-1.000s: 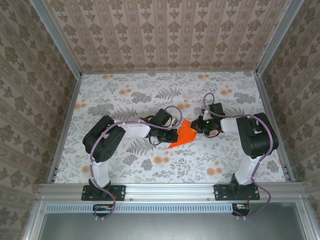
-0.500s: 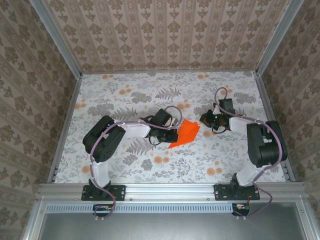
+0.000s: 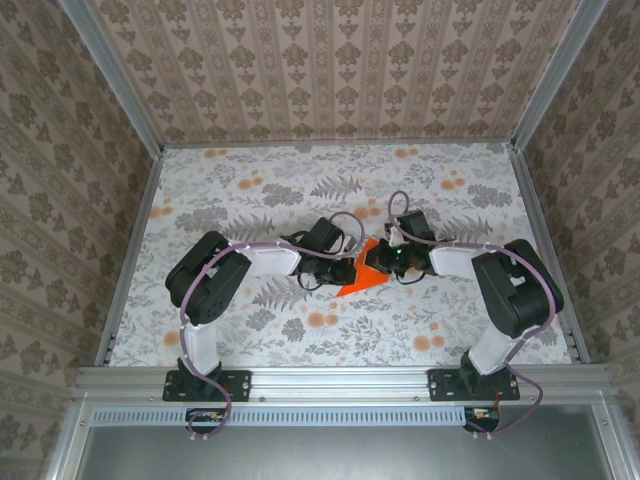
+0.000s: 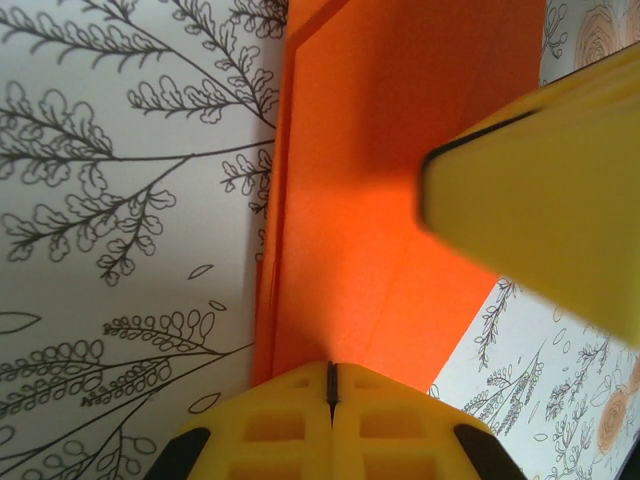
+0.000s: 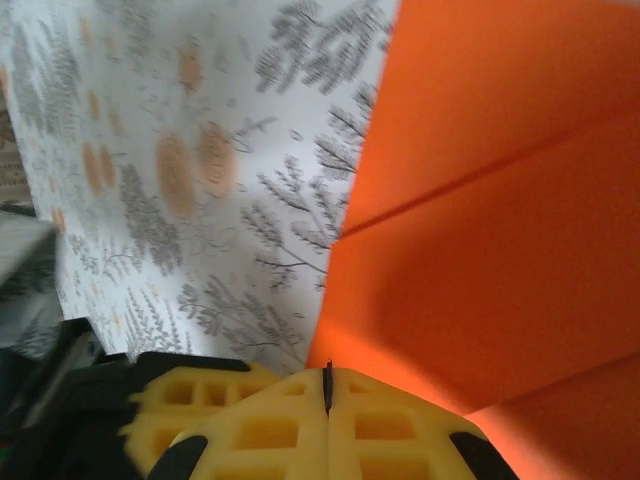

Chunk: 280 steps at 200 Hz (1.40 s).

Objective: Fold a paper plane with a square sheet of paper (pick it up from the middle)
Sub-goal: Fourth fold the wing at the center of the table.

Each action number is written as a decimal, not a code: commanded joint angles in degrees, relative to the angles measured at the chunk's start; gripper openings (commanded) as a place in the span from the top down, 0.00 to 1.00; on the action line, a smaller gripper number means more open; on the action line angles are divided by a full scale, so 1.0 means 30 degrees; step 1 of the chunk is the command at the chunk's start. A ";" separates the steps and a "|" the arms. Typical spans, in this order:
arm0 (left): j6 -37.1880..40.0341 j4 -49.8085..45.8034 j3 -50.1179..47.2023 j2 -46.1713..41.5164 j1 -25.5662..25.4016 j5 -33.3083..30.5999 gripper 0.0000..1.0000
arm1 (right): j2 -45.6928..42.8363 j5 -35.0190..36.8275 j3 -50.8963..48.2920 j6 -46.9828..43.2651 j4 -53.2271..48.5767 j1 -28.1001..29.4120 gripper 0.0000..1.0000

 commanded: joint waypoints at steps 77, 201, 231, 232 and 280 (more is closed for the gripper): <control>0.0747 -0.3533 0.1091 -0.0221 -0.0182 -0.0233 1.00 | 0.2166 0.1156 -0.0742 0.0271 -0.1000 -0.0329 0.97; -0.3408 -0.0594 -0.0284 -0.1544 -0.1152 0.0104 0.82 | 0.2927 0.1756 -0.0236 0.0100 -0.2490 -0.0326 0.98; -0.3395 -0.1069 -0.0281 -0.1266 -0.1015 -0.0512 0.83 | 0.3085 0.1771 -0.0123 0.0064 -0.2694 -0.0322 0.98; -0.3397 -0.1053 -0.0276 -0.1252 -0.1023 -0.0513 0.82 | 0.3099 0.1763 -0.0136 0.0066 -0.2698 -0.0325 0.98; -0.3452 -0.1322 -0.0464 -0.0946 -0.0872 -0.0885 0.83 | 0.3238 0.1838 -0.0003 0.0002 -0.2980 -0.0299 0.98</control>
